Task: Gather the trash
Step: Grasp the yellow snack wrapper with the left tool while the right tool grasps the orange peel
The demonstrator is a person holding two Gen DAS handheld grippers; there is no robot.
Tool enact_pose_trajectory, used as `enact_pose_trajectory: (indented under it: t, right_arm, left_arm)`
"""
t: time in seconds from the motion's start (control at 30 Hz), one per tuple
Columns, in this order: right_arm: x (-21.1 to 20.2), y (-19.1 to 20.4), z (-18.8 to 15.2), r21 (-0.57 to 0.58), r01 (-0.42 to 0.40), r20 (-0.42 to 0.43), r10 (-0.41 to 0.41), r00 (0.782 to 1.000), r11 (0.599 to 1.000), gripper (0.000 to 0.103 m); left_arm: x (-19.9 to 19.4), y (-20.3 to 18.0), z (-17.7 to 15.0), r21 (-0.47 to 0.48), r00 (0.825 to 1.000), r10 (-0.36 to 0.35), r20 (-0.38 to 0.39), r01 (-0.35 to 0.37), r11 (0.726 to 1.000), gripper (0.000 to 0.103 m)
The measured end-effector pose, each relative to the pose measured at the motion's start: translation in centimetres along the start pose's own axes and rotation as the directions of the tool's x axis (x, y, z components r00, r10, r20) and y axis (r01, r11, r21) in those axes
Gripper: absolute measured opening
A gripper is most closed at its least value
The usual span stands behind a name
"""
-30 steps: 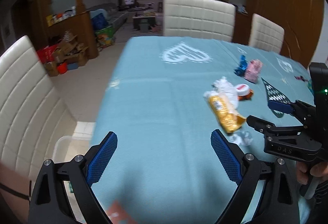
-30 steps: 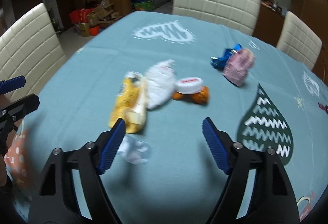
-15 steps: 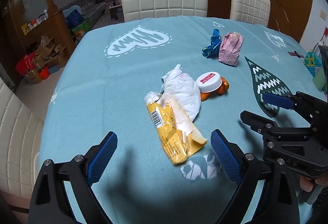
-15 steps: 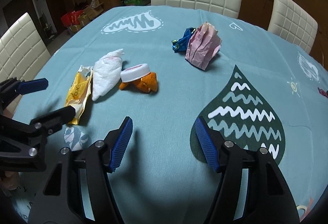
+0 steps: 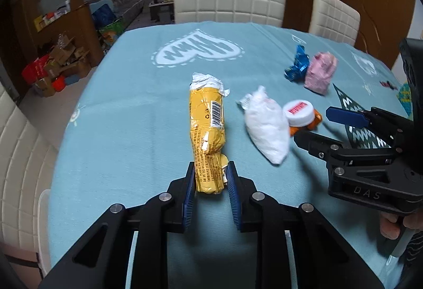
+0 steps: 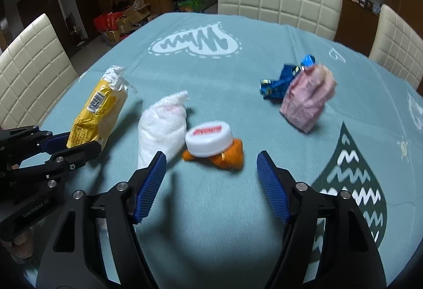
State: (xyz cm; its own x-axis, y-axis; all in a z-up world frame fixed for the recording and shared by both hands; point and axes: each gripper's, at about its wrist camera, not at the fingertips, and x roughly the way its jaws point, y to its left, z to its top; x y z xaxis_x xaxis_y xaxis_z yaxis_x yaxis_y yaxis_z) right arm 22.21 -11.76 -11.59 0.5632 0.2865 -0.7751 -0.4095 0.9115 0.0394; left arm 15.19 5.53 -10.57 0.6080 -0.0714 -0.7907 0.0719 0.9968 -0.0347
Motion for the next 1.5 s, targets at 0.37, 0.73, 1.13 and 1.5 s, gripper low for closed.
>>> enact_pose_trajectory:
  t: [0.37, 0.73, 1.13, 1.5]
  right_arm:
    - [2.3, 0.1, 1.4, -0.01, 0.008, -0.045, -0.009, 0.999, 1.0, 0.053]
    - [0.0, 0.1, -0.1, -0.011, -0.028, -0.007, 0.028, 1.0, 1.0, 0.042]
    - [-3.8, -0.4, -3.4, 0.03, -0.062, -0.006, 0.063, 0.998, 0.998, 0.044]
    - [-3.3, -0.1, -4.2, 0.047, -0.047, -0.045, 0.049, 0.998, 0.998, 0.066]
  left_arm:
    - [0.1, 0.6, 0.2, -0.013, 1.0, -0.015, 0.005, 0.015, 1.0, 0.023]
    - [-0.2, 0.5, 0.1, -0.014, 1.0, -0.028, -0.001, 0.028, 1.0, 0.023]
    - [-2.2, -1.2, -1.3, 0.028, 0.999, -0.051, -0.004, 0.051, 0.998, 0.023]
    - [-2.9, -1.4, -2.5, 0.031, 0.998, -0.055, -0.015, 0.056, 0.998, 0.023]
